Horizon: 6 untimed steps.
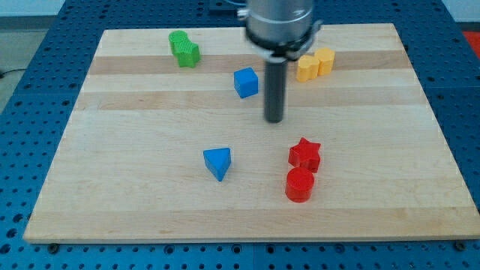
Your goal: Push the blue cube towards the left side of the board
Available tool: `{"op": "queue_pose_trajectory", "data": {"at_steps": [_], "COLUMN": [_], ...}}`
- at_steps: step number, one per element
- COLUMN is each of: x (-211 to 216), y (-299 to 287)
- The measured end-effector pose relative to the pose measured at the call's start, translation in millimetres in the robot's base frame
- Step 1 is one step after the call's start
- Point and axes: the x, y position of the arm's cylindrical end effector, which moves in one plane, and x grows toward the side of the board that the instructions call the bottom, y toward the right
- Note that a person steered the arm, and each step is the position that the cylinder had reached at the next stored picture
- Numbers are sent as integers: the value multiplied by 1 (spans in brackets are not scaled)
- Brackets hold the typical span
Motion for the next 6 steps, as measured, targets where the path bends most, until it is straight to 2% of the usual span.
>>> {"op": "queue_pose_trajectory", "data": {"at_steps": [1,2,3,6], "x": [-56,-92,-52,-38], "y": [-13,-23,-73,-130]}}
